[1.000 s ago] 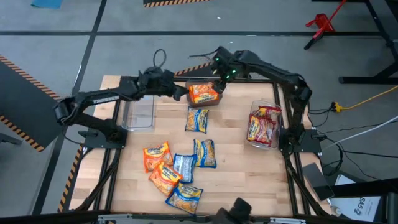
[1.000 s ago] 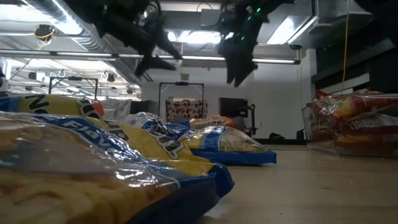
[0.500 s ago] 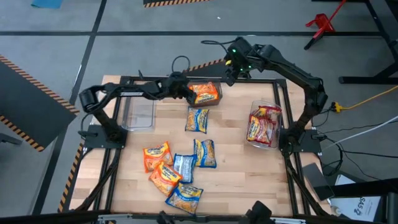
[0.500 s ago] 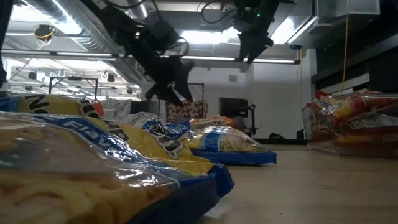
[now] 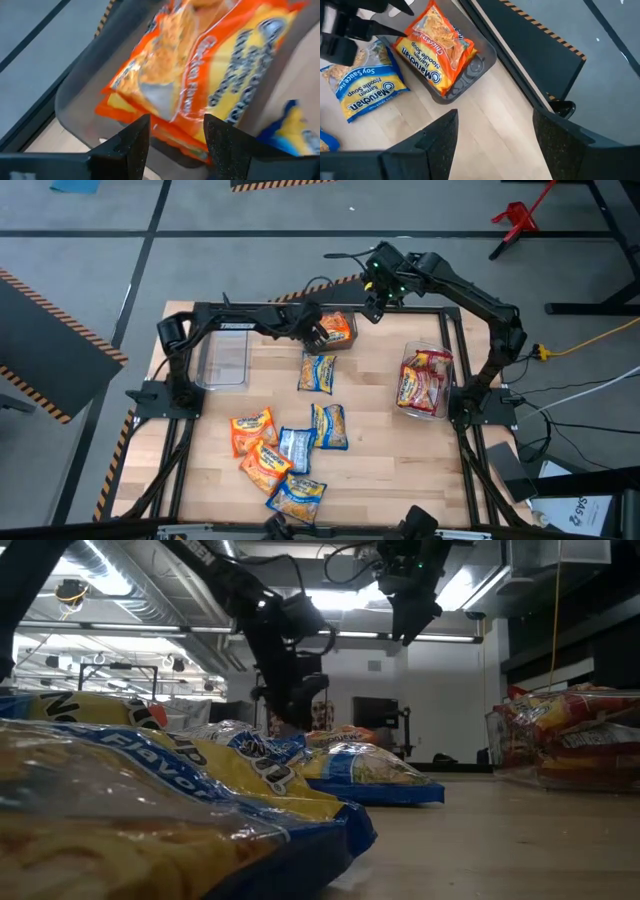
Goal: Sort Maruchan noodles
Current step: Put the orange noodle pack into the black bin
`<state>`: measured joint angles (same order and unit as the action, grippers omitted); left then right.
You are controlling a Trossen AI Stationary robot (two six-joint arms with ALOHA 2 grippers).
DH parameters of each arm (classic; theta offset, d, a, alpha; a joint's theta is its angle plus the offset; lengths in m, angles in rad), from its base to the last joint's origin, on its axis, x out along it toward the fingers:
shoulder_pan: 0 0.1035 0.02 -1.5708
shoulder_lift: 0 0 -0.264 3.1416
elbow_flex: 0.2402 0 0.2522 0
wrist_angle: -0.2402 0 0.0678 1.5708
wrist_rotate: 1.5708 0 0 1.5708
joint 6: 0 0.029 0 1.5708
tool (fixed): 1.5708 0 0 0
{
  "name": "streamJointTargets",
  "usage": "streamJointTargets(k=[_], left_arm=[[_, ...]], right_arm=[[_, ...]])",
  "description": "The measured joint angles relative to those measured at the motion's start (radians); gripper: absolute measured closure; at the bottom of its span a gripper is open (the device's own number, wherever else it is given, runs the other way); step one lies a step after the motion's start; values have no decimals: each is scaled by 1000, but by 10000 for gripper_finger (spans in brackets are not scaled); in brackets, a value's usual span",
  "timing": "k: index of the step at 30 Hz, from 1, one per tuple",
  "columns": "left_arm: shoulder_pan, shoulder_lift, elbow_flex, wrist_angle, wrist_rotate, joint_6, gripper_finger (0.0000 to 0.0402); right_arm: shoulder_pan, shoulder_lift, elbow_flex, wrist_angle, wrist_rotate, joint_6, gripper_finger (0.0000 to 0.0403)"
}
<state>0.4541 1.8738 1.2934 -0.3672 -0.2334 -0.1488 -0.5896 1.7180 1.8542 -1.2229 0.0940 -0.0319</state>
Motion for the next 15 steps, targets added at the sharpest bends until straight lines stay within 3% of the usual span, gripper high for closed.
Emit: streamJointTargets(k=[4,15], left_arm=[[4,18,0,8,-10,-2,223],[18,81,3,53,111,3,223]], right_arm=[[0,0,0,-1,0,-5,162],[0,0,0,-1,0,-26,162]])
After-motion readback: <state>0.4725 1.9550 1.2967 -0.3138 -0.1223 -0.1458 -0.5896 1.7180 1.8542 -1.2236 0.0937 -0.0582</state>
